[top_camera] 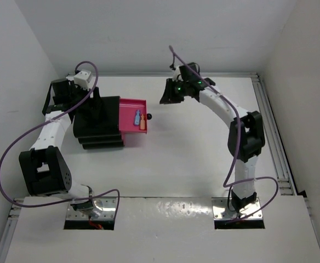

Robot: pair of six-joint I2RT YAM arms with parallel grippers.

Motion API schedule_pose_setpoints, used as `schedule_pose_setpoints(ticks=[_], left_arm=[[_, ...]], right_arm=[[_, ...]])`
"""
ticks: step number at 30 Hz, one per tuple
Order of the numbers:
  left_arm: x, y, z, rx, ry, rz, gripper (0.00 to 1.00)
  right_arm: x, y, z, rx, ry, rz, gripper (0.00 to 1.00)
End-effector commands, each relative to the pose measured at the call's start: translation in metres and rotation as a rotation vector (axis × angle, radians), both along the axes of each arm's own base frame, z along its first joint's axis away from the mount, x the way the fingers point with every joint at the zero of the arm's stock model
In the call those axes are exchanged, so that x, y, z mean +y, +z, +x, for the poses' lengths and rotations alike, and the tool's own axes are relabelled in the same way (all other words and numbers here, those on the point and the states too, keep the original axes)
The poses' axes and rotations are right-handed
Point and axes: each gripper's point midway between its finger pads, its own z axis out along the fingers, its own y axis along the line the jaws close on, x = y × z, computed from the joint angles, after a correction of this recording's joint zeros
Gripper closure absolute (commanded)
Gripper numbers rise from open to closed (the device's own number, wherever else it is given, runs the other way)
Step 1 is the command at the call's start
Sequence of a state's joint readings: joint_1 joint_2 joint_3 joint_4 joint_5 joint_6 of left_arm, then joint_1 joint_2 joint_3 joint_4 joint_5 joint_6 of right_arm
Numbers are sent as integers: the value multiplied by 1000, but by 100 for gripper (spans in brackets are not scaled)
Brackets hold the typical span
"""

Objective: Sort the stationery into containers
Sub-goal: Close the drawer in the storage box.

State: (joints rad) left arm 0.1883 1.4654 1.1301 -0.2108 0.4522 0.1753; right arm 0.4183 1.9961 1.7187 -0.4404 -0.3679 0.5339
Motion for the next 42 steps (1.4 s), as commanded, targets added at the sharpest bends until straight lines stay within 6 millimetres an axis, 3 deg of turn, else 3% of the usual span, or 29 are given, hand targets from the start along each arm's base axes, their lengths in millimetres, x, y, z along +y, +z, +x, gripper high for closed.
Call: schedule_pose_setpoints(ticks=[1, 6, 10, 15, 19, 33, 42], left_arm=[[-8, -107, -81, 488, 17, -32, 22], [-5, -104, -79, 484, 25, -17, 22], [-4, -103, -79, 482, 29, -13, 22], [-4, -106, -82, 489, 29, -14, 22], [-3, -107, -83, 491, 35, -13, 22], [0, -109, -83, 488, 35, -12, 22], [0, -111, -85, 490, 35, -17, 22]], right_arm=[[39, -22, -26, 56, 152, -31, 74], [50, -39, -50, 124, 215, -94, 66], [64, -45, -70, 133, 264, -108, 65], [84, -40, -69, 120, 267, -59, 64], [105, -22, -61, 63, 283, -7, 62], [155, -23, -59, 55, 307, 90, 58], [190, -8, -61, 16, 347, 191, 55]])
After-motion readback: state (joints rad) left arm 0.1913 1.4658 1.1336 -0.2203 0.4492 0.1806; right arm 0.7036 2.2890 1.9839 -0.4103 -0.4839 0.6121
